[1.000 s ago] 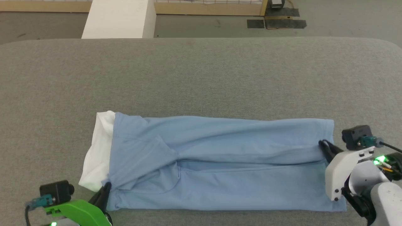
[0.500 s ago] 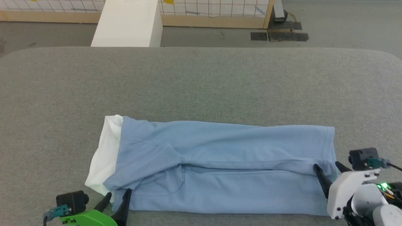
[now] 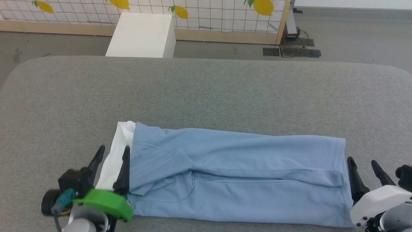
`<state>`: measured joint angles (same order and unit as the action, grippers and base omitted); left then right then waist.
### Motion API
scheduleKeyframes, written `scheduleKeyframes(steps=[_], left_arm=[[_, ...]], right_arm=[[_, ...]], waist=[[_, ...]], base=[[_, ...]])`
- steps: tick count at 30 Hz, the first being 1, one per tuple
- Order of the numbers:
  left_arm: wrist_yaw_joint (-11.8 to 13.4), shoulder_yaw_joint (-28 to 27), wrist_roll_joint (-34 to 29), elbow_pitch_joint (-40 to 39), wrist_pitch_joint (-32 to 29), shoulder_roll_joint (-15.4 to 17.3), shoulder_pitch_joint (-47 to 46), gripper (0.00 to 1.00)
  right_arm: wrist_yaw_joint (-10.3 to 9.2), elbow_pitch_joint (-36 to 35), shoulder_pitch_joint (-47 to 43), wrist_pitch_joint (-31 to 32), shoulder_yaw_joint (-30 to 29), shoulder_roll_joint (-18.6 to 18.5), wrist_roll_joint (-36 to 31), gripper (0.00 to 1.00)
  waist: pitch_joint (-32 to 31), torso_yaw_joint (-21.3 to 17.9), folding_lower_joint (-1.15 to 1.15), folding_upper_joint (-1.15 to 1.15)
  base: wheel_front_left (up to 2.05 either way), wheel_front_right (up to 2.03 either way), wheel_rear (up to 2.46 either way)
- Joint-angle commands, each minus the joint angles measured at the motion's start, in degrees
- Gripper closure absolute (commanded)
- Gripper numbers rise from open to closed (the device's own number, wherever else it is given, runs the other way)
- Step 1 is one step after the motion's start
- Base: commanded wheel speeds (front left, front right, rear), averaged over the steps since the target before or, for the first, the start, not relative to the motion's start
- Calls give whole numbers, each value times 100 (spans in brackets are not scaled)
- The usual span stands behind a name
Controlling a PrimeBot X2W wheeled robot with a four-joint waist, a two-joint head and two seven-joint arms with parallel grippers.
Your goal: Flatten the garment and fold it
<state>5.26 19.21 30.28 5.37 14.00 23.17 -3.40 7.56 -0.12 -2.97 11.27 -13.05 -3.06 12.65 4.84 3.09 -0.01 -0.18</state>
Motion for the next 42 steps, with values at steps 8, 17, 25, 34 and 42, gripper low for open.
scheduleKeyframes(steps=[8,17,25,34,42], left_arm=[[-163,-400,-615,397,97,-568,-847,0],[-305,-776,-1204,747,99,-890,-1224,0],[-460,-922,-1467,925,99,-1061,-1329,0],[-609,-1111,-1559,1031,99,-1173,-1272,0],[-697,-1269,-1610,1066,99,-1259,-1207,0]], right_arm=[[-8,790,480,432,-307,17,427,0],[-8,1797,1055,1641,-282,17,97,0],[-8,2322,1303,2380,-205,18,123,45],[-8,2079,1223,2391,-186,18,115,100],[-8,1750,1132,1894,-1402,18,-991,100]], waist=[[21,-15,1,18],[162,-89,1,18],[208,-89,1,18],[179,-96,1,18],[189,-95,1,18]], base=[[0,0,0],[0,0,0],[0,0,0],[0,0,0],[0,0,0]])
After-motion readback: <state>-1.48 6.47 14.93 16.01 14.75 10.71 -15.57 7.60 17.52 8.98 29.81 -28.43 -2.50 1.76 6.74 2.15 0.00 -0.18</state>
